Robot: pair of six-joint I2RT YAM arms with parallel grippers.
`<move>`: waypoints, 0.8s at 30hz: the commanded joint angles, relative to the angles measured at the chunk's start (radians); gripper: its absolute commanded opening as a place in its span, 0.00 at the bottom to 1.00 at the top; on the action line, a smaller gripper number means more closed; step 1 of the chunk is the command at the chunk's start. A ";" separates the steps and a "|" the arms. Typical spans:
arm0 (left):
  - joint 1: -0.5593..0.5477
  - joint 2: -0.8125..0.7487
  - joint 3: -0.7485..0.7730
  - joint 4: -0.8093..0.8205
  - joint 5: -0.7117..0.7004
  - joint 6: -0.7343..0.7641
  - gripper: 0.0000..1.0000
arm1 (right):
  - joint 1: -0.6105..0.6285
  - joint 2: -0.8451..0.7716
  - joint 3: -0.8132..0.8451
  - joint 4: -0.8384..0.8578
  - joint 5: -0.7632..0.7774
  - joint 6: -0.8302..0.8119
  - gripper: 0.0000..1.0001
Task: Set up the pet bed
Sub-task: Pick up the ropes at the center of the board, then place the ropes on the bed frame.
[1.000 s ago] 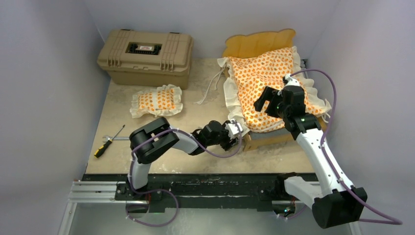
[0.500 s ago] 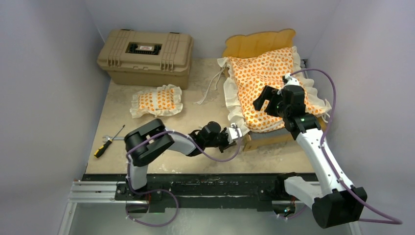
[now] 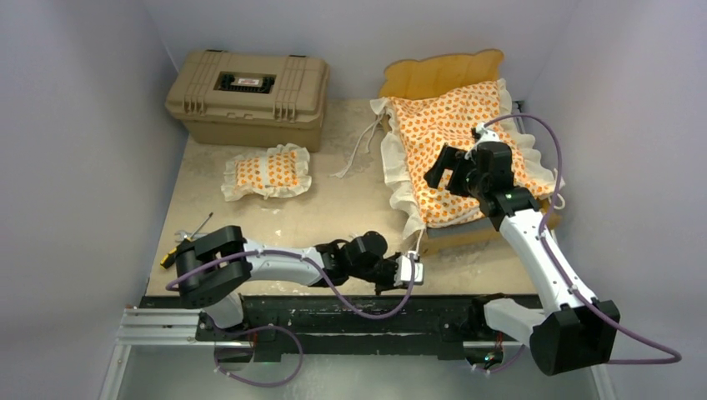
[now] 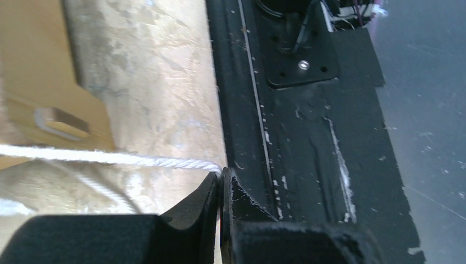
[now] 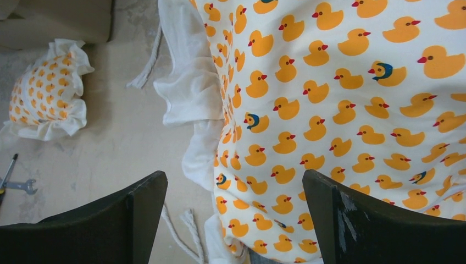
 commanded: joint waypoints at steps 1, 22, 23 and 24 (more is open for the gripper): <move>-0.037 -0.023 0.054 -0.093 0.036 0.026 0.00 | 0.001 0.026 0.008 0.015 -0.043 -0.045 0.99; 0.080 0.000 0.007 0.116 -0.304 -0.072 0.60 | 0.001 -0.014 -0.005 0.000 -0.018 -0.055 0.99; 0.101 0.033 0.030 0.117 -0.285 -0.078 0.60 | 0.000 -0.014 -0.007 0.002 -0.019 -0.054 0.99; 0.112 0.060 0.052 0.120 -0.272 -0.083 0.60 | 0.000 -0.014 -0.008 0.003 -0.021 -0.053 0.99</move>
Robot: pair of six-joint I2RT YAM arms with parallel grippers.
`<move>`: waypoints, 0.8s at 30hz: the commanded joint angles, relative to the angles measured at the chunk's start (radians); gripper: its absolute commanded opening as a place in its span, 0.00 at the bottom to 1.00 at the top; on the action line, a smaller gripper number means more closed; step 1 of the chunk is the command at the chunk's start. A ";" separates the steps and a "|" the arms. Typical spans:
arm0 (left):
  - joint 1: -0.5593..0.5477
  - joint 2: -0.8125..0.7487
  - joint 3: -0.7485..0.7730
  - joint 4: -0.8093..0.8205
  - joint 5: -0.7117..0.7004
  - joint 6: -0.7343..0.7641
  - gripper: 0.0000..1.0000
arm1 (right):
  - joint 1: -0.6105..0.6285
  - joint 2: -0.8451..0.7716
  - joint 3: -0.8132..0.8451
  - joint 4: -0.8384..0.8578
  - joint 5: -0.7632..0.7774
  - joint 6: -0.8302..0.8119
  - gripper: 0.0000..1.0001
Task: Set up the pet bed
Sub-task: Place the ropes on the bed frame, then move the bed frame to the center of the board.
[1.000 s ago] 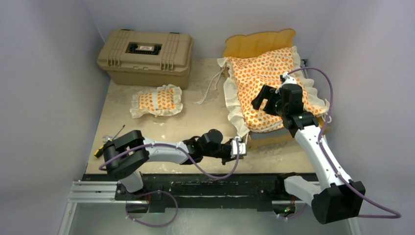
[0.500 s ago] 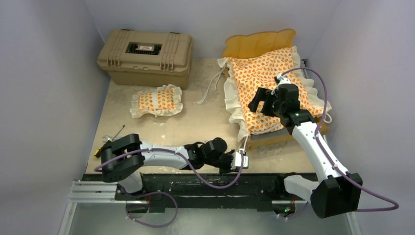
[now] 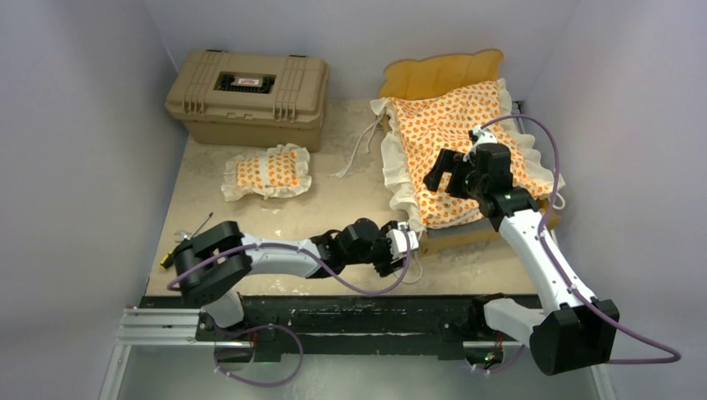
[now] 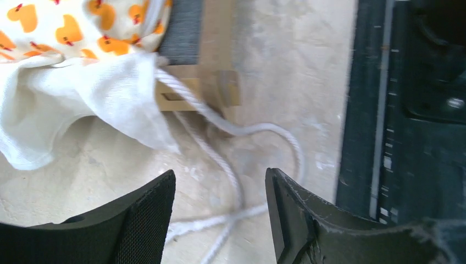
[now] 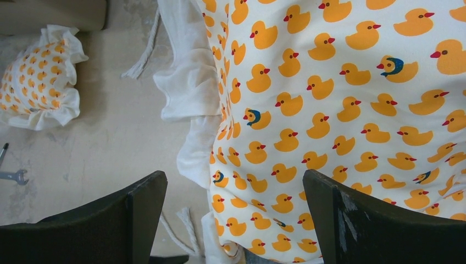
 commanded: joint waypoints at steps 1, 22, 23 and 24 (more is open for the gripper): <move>0.051 0.123 0.102 0.067 -0.002 -0.011 0.60 | 0.000 -0.024 0.002 0.011 -0.001 -0.014 0.99; 0.301 0.038 0.315 -0.114 -0.186 -0.326 0.65 | -0.001 -0.135 -0.009 -0.152 0.486 0.289 0.99; 0.310 0.052 0.331 -0.127 -0.185 -0.347 0.65 | -0.001 -0.142 -0.002 -0.214 0.512 0.331 0.99; 0.312 0.055 0.337 -0.130 -0.186 -0.366 0.65 | -0.001 -0.151 0.007 -0.261 0.529 0.367 0.99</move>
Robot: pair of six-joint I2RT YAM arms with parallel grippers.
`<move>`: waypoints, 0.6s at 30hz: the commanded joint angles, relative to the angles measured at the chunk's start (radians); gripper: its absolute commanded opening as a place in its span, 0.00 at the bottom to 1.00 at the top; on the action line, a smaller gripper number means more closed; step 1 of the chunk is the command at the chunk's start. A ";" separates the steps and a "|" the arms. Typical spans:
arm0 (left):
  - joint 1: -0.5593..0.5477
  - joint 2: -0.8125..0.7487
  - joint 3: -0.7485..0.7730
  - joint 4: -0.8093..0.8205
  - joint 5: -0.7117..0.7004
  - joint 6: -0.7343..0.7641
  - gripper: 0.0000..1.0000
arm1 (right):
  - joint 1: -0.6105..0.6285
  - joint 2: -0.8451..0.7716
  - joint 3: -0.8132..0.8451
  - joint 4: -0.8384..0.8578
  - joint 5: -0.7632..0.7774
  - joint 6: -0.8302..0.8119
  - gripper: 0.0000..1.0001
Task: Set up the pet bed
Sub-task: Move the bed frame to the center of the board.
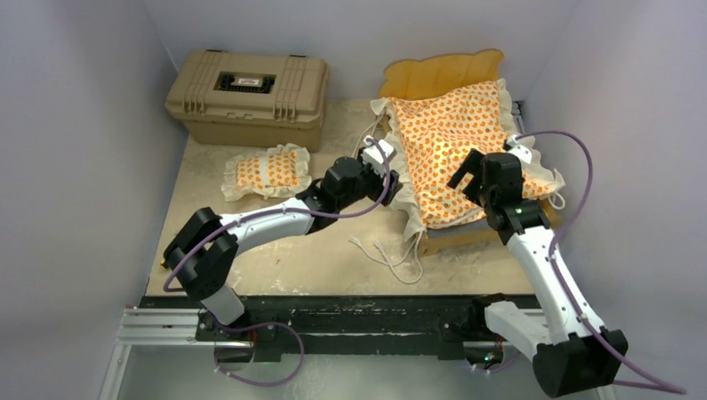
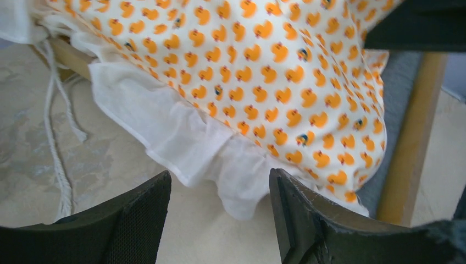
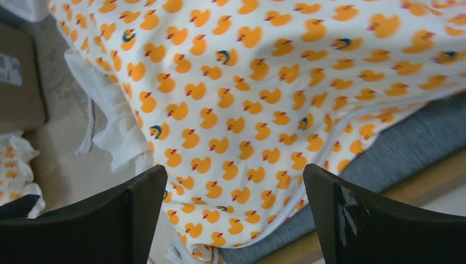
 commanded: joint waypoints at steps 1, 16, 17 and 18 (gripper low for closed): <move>0.031 0.032 0.082 -0.089 -0.056 -0.131 0.65 | 0.000 -0.069 0.023 -0.220 0.183 0.225 0.99; 0.035 -0.142 0.009 -0.175 -0.133 -0.100 0.65 | 0.000 -0.169 -0.218 -0.301 0.097 0.557 0.68; 0.035 -0.151 -0.001 -0.178 -0.136 -0.099 0.65 | -0.001 -0.163 -0.230 -0.282 0.093 0.557 0.67; 0.035 -0.159 -0.009 -0.178 -0.139 -0.101 0.65 | 0.000 -0.155 -0.239 -0.267 0.086 0.560 0.65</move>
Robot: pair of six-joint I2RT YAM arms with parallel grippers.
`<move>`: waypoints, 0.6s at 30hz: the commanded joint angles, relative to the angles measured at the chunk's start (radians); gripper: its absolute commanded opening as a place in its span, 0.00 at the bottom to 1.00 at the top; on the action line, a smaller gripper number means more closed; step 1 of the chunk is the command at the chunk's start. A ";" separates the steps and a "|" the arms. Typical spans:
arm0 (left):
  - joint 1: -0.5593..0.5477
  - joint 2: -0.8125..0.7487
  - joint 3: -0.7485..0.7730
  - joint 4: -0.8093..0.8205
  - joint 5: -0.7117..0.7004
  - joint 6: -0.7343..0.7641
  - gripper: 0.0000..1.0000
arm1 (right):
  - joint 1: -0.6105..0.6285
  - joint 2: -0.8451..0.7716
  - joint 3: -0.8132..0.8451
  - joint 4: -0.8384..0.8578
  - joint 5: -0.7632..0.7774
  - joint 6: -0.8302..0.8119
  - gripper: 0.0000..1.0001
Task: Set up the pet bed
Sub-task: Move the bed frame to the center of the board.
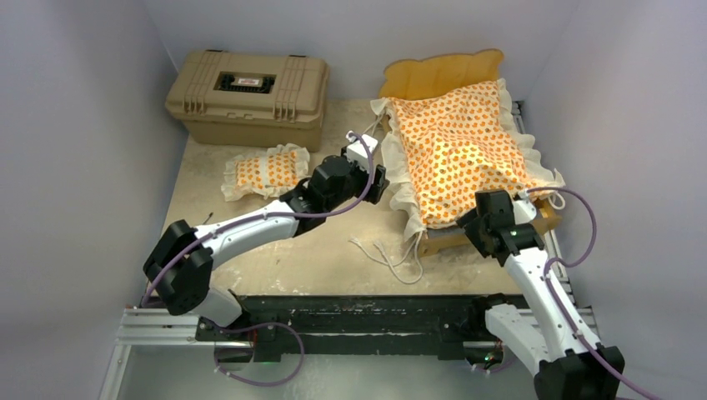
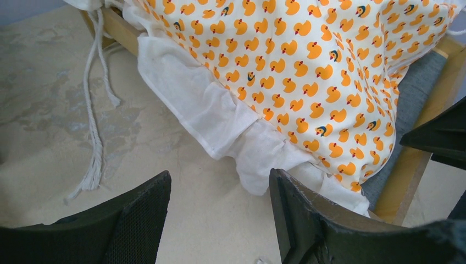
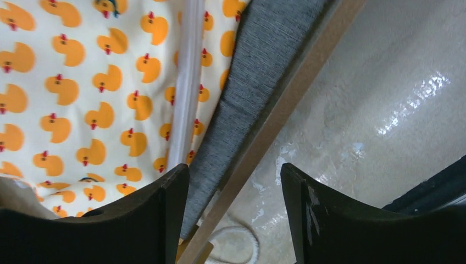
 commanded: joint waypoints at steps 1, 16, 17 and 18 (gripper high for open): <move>0.002 -0.070 -0.035 -0.015 -0.035 0.009 0.65 | 0.000 0.017 -0.033 0.053 -0.026 0.078 0.63; 0.002 -0.084 -0.073 -0.011 -0.009 0.005 0.65 | 0.000 0.133 -0.054 0.267 0.008 -0.168 0.09; 0.004 -0.081 -0.078 -0.007 0.002 0.005 0.65 | 0.000 0.153 -0.051 0.286 0.009 -0.196 0.07; 0.003 -0.077 -0.081 -0.002 0.019 0.003 0.65 | 0.000 0.171 -0.048 0.300 0.012 -0.218 0.06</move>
